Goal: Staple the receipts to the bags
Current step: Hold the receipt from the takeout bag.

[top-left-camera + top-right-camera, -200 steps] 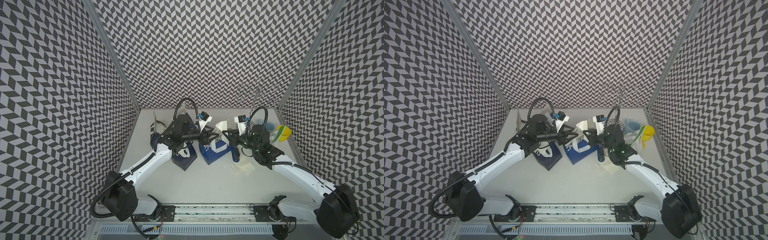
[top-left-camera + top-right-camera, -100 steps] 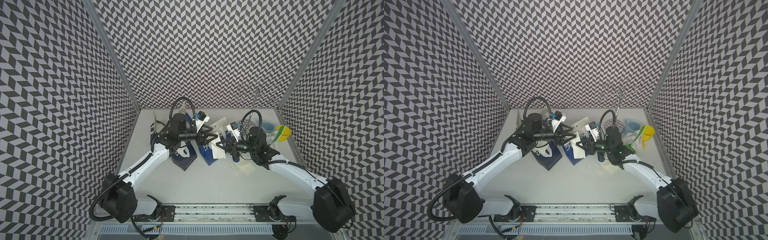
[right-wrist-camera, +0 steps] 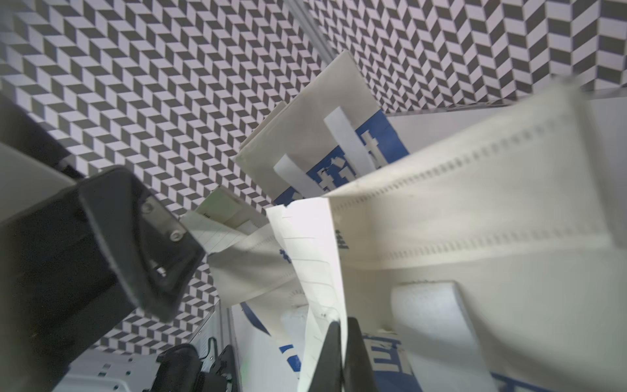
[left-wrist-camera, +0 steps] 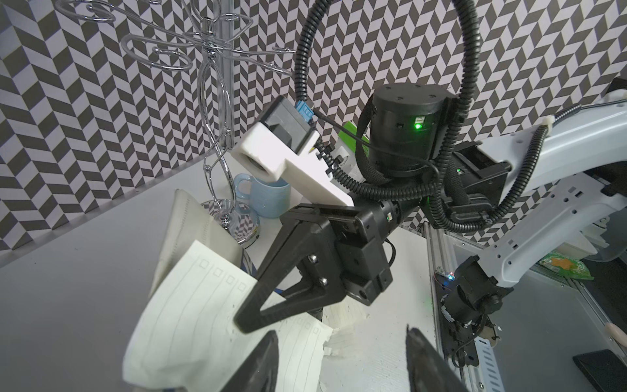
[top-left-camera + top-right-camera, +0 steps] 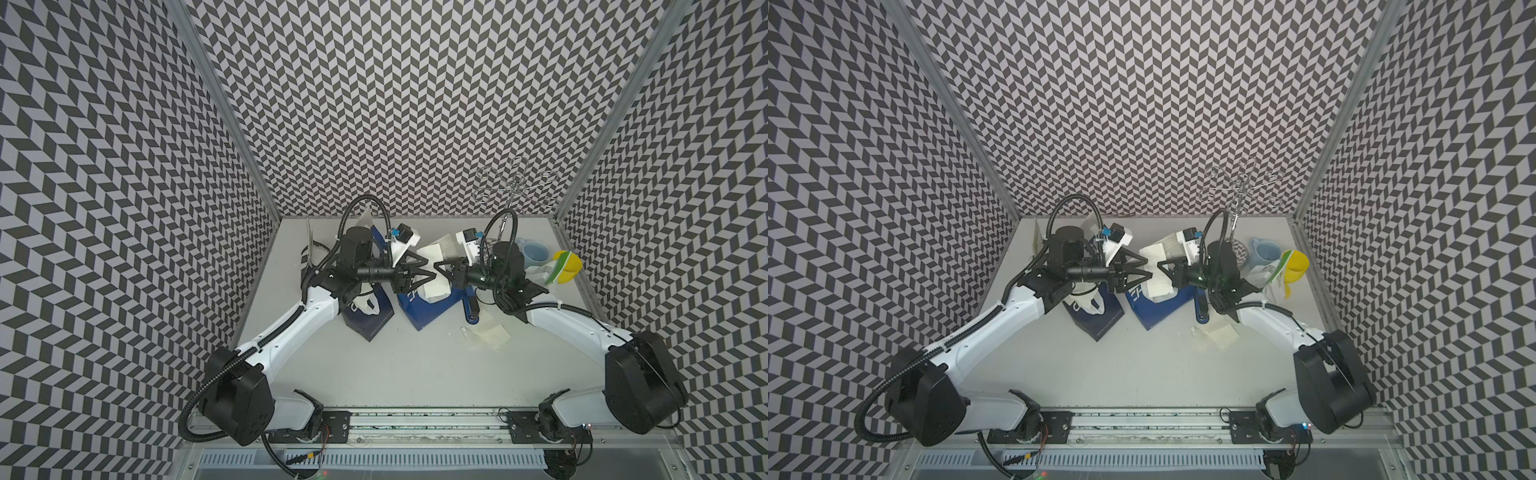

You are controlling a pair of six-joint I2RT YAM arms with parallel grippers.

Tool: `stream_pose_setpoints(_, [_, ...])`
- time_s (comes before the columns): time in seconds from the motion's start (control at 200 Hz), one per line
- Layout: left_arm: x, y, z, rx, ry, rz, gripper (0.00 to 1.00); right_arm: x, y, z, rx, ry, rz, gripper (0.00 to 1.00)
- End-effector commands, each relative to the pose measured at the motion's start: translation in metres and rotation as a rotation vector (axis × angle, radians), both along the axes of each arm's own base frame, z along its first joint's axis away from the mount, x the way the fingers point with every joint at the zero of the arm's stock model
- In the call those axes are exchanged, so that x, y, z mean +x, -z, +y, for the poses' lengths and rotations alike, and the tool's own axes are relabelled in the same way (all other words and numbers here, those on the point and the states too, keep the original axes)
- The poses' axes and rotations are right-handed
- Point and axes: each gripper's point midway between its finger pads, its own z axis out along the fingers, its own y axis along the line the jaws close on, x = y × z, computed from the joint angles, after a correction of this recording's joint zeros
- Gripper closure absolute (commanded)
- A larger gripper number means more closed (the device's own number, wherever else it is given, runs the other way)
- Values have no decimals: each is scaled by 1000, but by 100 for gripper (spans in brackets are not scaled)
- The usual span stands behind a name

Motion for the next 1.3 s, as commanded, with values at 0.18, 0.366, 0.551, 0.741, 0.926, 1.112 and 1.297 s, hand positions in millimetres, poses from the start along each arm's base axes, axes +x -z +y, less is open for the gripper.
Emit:
stream_pose_setpoints(0.18, [33,-33,16,-22,-239,-129,41,17,-25,-8,13,95,-81,100])
stream_pose_setpoints(0.366, [88,-27,48,-12,-459,-77,41,13,-23,-3,13,59,-82,100])
stream_pose_setpoints(0.551, [91,-4,35,27,-365,-66,40,10,-19,-1,-5,41,-87,100])
stream_pose_setpoints(0.741, [72,7,19,21,-199,-38,40,6,-17,5,-18,14,-95,100])
stream_pose_setpoints(0.926, [74,18,12,33,-162,5,41,5,-12,11,-39,3,-97,100])
stream_pose_setpoints(1.112, [81,31,5,49,-140,58,53,5,-11,12,-40,-1,-101,100])
stream_pose_setpoints(1.297, [79,35,2,54,-118,84,71,9,-8,10,-56,18,-98,100])
